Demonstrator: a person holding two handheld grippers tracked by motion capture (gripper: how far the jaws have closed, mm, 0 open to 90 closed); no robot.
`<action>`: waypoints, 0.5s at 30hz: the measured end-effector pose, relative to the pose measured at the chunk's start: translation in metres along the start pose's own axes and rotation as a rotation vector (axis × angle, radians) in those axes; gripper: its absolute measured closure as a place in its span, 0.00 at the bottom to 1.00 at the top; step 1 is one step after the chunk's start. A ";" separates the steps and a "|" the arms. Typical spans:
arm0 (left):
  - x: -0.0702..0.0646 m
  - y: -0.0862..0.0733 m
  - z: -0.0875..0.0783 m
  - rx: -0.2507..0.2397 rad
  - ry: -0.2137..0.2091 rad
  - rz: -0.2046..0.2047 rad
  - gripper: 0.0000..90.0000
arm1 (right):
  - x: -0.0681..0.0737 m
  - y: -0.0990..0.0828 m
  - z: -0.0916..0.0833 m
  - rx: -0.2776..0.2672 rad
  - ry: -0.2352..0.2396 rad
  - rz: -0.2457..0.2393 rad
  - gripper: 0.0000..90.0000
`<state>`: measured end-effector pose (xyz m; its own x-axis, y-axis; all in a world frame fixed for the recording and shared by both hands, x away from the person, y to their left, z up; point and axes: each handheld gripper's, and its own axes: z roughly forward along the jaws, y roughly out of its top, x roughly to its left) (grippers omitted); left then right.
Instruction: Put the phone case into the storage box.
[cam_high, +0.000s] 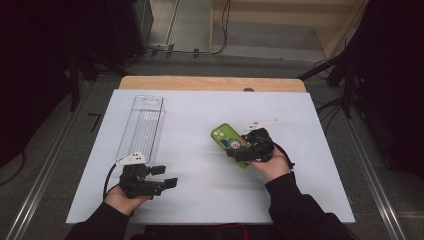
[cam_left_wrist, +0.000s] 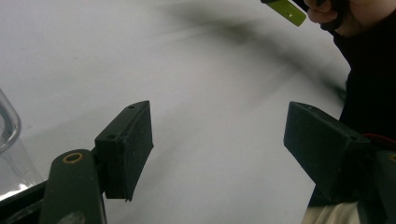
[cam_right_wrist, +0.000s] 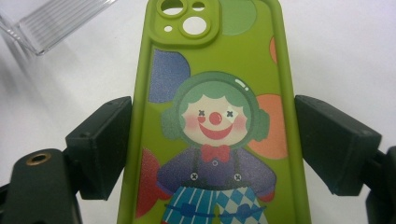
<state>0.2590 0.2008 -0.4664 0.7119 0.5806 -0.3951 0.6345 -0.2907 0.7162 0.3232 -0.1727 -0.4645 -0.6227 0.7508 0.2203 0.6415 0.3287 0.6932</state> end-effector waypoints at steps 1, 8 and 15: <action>-0.001 0.001 0.000 0.001 0.005 0.004 0.28 | 0.000 -0.002 -0.001 -0.003 0.003 0.014 0.16; -0.005 0.006 0.001 -0.006 0.014 -0.006 0.28 | 0.005 -0.006 -0.004 -0.023 0.004 0.063 0.16; -0.010 0.017 0.006 0.010 -0.014 -0.043 0.27 | 0.017 -0.004 -0.006 -0.046 -0.025 0.118 0.16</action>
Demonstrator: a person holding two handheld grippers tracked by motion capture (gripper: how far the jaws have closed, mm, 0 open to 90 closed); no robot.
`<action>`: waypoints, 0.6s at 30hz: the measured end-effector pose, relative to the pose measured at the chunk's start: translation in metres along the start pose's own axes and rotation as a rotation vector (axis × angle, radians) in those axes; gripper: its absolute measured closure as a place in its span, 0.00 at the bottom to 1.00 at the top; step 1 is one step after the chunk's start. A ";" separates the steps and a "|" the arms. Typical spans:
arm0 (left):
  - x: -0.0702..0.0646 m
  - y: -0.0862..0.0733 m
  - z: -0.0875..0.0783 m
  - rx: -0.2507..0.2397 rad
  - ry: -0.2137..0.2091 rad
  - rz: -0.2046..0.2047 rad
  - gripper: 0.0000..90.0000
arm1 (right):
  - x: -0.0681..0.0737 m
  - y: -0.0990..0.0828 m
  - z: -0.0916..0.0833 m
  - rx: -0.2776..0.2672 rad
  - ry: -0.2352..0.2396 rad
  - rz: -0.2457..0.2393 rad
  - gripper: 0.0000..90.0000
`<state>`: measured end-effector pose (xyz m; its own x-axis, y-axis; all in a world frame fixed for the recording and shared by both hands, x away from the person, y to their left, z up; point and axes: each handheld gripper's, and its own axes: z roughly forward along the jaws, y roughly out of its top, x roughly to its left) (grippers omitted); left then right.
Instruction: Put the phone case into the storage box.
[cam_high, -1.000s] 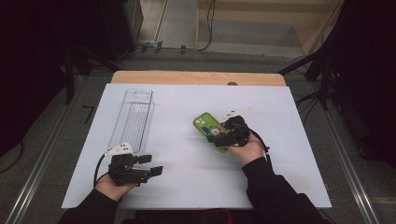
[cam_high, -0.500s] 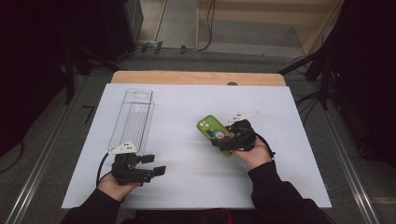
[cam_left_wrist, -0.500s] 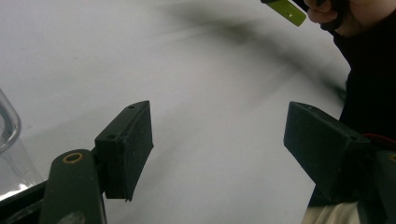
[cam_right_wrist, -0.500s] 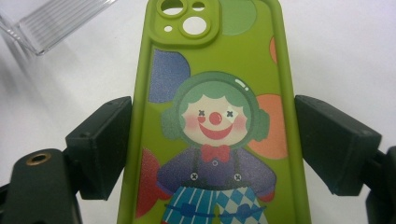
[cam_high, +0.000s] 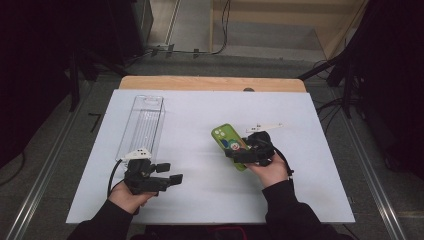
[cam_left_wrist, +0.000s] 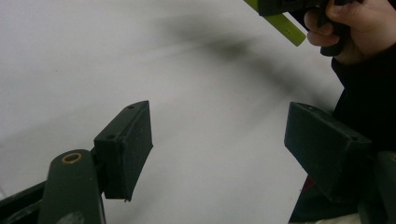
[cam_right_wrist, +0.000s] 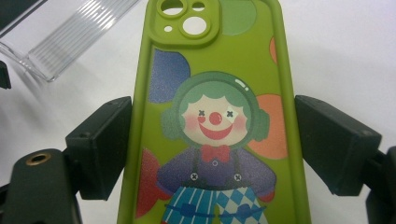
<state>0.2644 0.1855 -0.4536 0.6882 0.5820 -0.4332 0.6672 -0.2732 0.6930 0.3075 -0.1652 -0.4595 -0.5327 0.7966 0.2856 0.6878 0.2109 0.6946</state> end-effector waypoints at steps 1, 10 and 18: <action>-0.001 0.002 0.001 0.002 0.001 0.003 0.27 | 0.002 0.000 0.001 -0.002 0.002 0.008 0.16; -0.003 0.024 0.009 0.011 0.029 -0.001 0.27 | 0.009 0.000 0.003 -0.031 0.005 0.075 0.16; -0.003 0.037 0.016 0.018 0.032 -0.005 0.24 | 0.013 -0.001 0.004 -0.073 0.004 0.099 0.16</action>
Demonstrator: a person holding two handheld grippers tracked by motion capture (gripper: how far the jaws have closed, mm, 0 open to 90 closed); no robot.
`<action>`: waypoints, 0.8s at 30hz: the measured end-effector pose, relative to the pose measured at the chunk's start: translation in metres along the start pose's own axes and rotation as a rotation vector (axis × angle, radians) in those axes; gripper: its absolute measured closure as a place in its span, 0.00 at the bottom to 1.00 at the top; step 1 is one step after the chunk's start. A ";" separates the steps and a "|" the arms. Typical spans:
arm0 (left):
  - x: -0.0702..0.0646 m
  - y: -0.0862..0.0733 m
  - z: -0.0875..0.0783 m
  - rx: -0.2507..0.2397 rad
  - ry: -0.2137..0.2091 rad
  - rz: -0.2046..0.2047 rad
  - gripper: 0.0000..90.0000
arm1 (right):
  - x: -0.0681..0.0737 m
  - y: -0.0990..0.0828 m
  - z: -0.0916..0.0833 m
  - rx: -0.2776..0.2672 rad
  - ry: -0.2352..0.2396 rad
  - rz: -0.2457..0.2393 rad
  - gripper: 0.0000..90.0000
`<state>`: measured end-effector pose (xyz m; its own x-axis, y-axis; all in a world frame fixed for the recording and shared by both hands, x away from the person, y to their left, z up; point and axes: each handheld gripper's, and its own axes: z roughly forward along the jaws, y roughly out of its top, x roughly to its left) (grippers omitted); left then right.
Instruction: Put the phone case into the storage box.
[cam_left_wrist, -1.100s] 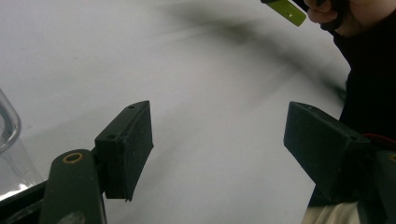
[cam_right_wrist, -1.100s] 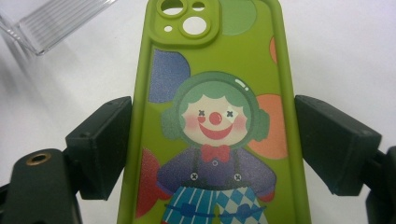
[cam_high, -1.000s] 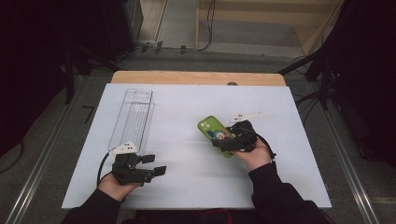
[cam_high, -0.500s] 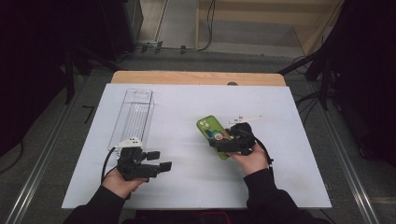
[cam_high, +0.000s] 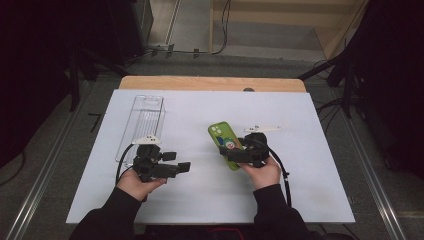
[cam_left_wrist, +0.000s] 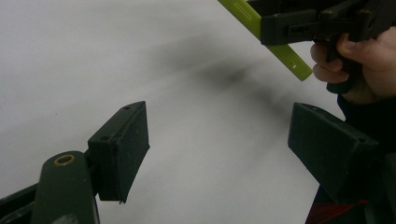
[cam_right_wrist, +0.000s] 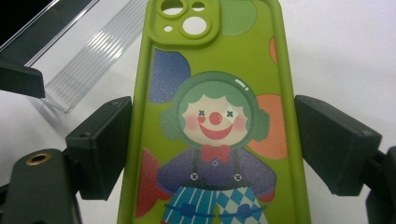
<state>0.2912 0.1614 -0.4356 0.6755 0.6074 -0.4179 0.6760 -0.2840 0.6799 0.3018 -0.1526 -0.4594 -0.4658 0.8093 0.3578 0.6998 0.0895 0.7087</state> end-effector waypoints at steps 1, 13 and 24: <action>0.000 0.002 0.001 0.002 0.004 0.002 0.24 | 0.000 -0.001 0.000 -0.007 -0.003 0.001 0.16; -0.003 0.023 0.014 0.006 0.017 -0.016 0.24 | 0.001 -0.010 0.008 -0.040 0.038 0.059 0.16; 0.000 0.040 0.025 -0.004 0.001 -0.064 0.25 | 0.003 -0.019 0.012 -0.071 0.025 0.075 0.16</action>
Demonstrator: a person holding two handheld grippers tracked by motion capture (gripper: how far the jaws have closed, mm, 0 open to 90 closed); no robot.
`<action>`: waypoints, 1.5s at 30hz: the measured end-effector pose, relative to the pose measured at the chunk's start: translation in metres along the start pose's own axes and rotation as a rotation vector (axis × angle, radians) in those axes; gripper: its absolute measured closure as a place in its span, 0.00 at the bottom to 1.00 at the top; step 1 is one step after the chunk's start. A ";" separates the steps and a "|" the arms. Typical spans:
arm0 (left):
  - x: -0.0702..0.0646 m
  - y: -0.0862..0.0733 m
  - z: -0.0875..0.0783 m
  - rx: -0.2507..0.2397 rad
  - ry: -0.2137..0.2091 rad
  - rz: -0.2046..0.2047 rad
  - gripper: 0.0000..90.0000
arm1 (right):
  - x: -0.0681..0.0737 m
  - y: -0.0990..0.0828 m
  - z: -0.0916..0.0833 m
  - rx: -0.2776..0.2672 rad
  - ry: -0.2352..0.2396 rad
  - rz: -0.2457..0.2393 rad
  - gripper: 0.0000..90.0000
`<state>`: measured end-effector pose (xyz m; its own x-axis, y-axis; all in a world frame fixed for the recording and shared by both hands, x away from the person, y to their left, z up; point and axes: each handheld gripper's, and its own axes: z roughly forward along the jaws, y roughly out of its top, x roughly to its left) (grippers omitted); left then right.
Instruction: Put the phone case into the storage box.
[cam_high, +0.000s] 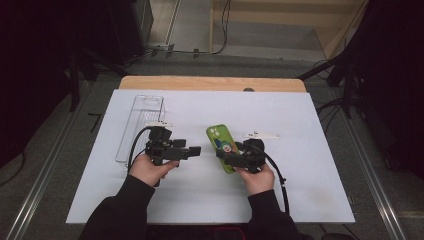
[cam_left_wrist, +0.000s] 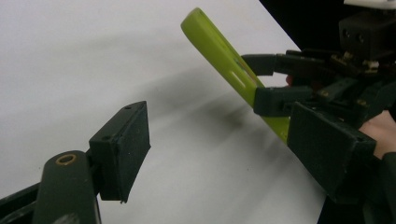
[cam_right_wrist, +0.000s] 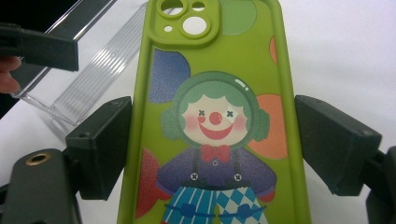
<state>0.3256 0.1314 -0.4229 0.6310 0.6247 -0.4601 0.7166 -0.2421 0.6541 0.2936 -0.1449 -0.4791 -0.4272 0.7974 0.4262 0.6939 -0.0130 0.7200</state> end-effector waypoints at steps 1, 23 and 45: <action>0.000 0.002 0.001 0.000 0.009 0.001 0.25 | 0.000 -0.003 0.001 -0.010 0.002 0.013 0.16; -0.005 0.023 0.025 -0.023 0.063 -0.021 0.26 | 0.010 -0.013 0.009 -0.064 0.003 0.064 0.16; -0.001 0.036 0.043 -0.004 0.094 -0.132 0.39 | 0.017 -0.020 0.015 -0.120 0.051 0.119 0.16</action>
<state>0.3633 0.0903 -0.4250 0.5004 0.7179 -0.4839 0.7903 -0.1505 0.5939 0.2811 -0.1218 -0.4950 -0.3771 0.7542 0.5375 0.6683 -0.1802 0.7217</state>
